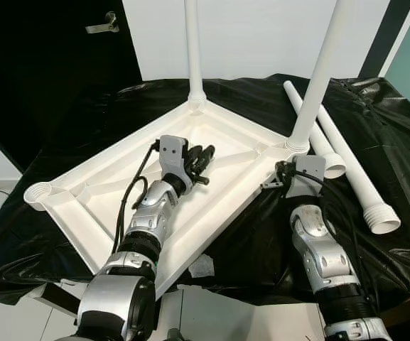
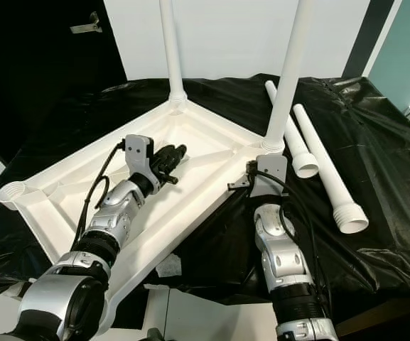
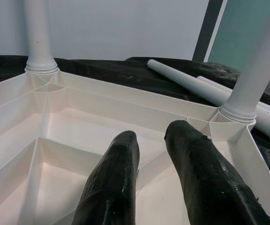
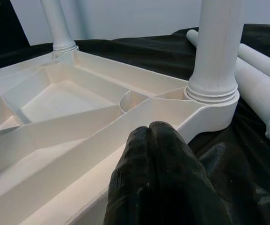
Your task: Building children table
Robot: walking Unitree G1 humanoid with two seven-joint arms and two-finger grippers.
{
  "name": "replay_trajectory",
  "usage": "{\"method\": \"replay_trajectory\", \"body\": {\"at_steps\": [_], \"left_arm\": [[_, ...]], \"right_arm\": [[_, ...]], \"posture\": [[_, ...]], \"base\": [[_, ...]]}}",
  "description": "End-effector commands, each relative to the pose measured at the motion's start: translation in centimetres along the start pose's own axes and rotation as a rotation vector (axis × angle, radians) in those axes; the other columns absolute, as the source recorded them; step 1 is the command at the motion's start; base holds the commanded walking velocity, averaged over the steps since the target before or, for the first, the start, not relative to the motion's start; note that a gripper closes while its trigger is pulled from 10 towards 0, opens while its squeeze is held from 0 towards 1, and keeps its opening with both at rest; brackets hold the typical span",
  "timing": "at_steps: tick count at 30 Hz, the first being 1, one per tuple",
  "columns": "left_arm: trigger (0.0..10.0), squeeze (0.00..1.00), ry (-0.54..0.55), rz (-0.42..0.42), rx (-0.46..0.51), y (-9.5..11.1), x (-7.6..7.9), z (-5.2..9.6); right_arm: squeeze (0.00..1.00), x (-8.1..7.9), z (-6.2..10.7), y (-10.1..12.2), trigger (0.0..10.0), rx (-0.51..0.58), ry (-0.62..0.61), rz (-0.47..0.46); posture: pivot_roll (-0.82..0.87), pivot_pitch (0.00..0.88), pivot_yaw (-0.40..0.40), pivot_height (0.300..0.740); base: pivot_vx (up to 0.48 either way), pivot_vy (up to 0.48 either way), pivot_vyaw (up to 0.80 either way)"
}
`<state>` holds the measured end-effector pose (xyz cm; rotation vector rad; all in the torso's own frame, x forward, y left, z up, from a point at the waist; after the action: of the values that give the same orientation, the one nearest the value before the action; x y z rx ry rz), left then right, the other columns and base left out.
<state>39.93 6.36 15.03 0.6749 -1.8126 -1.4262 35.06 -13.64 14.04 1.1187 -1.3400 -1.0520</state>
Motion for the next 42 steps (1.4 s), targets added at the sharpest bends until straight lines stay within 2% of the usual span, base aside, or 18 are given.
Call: {"method": "replay_trajectory", "body": {"at_steps": [1,4,6,8,10,13,14,15,19,28,29,30,31,32,37,40,41,42], "left_arm": [[10.0,0.0,0.09,0.003,-0.03,-0.9,-0.9,0.4],[10.0,0.0,0.065,0.034,-0.048,-1.3,-0.5,0.3],[10.0,0.0,-0.003,0.126,-0.081,-1.9,0.5,0.1],[10.0,0.0,-0.084,0.082,-0.152,-3.1,1.6,0.4],[10.0,0.0,-0.1,0.06,-0.17,-3.4,1.8,0.5],[10.0,0.0,-0.298,0.024,-0.306,-5.5,4.0,1.7],[10.0,0.0,-0.298,0.024,-0.306,-5.5,4.0,1.7],[10.0,0.0,-0.358,0.028,-0.335,-5.9,4.6,2.2],[10.0,0.0,-0.453,0.055,-0.37,-5.9,5.4,3.0],[10.0,0.0,-0.51,0.073,-0.368,-4.8,6.0,3.1],[10.0,0.06,-0.575,0.06,-0.364,-4.5,6.5,3.7],[10.0,0.06,-0.575,0.06,-0.364,-4.5,6.5,3.7],[10.0,0.29,-0.6,0.063,-0.367,-4.5,6.8,4.0],[10.0,0.31,-0.613,0.067,-0.37,-4.5,7.0,4.2],[10.0,0.31,-0.606,0.038,-0.428,-5.9,7.4,4.7],[10.0,0.27,-0.597,0.025,-0.447,-6.5,7.5,4.9],[10.0,0.05,-0.58,0.019,-0.453,-6.5,7.4,4.7],[10.0,0.05,-0.568,0.015,-0.458,-6.5,7.3,4.6]], "right_arm": [[0.0,-0.4,0.2,0.2,10.0,-0.002,0.01,-0.003],[0.0,-0.5,0.6,-0.2,10.0,-0.019,0.015,0.002],[0.0,-0.4,0.8,-0.5,10.0,-0.031,0.017,0.005],[0.0,-0.4,1.0,-0.8,10.0,-0.04,0.019,0.007],[0.0,-0.5,1.0,-0.8,10.0,-0.041,0.019,0.007],[0.0,-0.1,1.2,-0.9,10.0,-0.049,0.006,0.0],[0.0,-0.1,1.2,-0.9,10.0,-0.049,0.006,0.0],[0.0,0.0,1.3,-1.0,10.0,-0.055,-0.003,-0.005],[0.0,-0.1,1.8,-1.4,10.0,-0.075,-0.008,-0.015],[0.0,0.0,1.6,-1.3,10.0,-0.077,-0.016,-0.019],[0.0,0.0,1.5,-1.3,10.0,-0.078,-0.019,-0.019],[0.0,0.0,1.5,-1.3,10.0,-0.078,-0.019,-0.019],[0.0,0.1,1.5,-1.4,10.0,-0.079,-0.02,-0.019],[0.0,0.1,1.5,-1.4,10.0,-0.079,-0.021,-0.019],[0.0,-0.1,1.6,-1.4,10.0,-0.082,-0.018,-0.021],[0.0,-0.2,1.5,-1.4,10.0,-0.083,-0.017,-0.023],[0.0,-0.2,1.5,-1.4,10.0,-0.083,-0.016,-0.023],[0.0,-0.2,1.5,-1.4,10.0,-0.083,-0.016,-0.024]], "posture": [[-0.08,0.011,0.041,0.74],[-0.08,0.011,0.036,0.74],[-0.08,0.009,0.033,0.74],[-0.08,0.001,0.033,0.74],[-0.08,0.001,0.033,0.74],[-0.08,0.0,0.036,0.74],[-0.08,0.0,0.036,0.74],[-0.09,0.0,0.036,0.74],[-0.09,0.0,0.041,0.74],[-0.09,0.0,0.048,0.74],[-0.09,0.0,0.049,0.74],[-0.09,0.0,0.049,0.74],[-0.09,0.0,0.049,0.74],[-0.09,0.0,0.049,0.74],[-0.08,0.0,0.051,0.74],[-0.08,0.0,0.05,0.74],[-0.08,0.0,0.046,0.74],[-0.08,0.0,0.046,0.74]], "base": [[0.0,0.0,0.0],[0.0,0.0,0.0],[0.0,0.0,0.0],[0.0,0.0,0.0],[0.0,0.0,0.0],[0.0,0.0,0.0],[0.0,0.0,0.0],[0.0,0.0,0.0],[0.0,0.0,0.0],[0.0,0.0,0.0],[0.0,0.0,0.0],[0.0,0.0,0.0],[0.0,0.0,0.0],[0.0,0.0,0.0],[0.0,0.0,0.0],[0.0,0.0,0.0],[0.0,0.0,0.0],[0.0,0.0,0.0]]}}
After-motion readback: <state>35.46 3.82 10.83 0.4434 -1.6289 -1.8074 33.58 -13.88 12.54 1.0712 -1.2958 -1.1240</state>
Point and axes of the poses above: a point about 5 cm out from each wrist's last joint towards the gripper, its own z axis pointing back from the gripper into the wrist, its own y axis along the axis of the wrist's last joint, x = y × z, the point moved 4 cm from there along -z, pointing out of the wrist towards the gripper, and after that the axes turned 6 degrees about z, right-handed, at the moved point
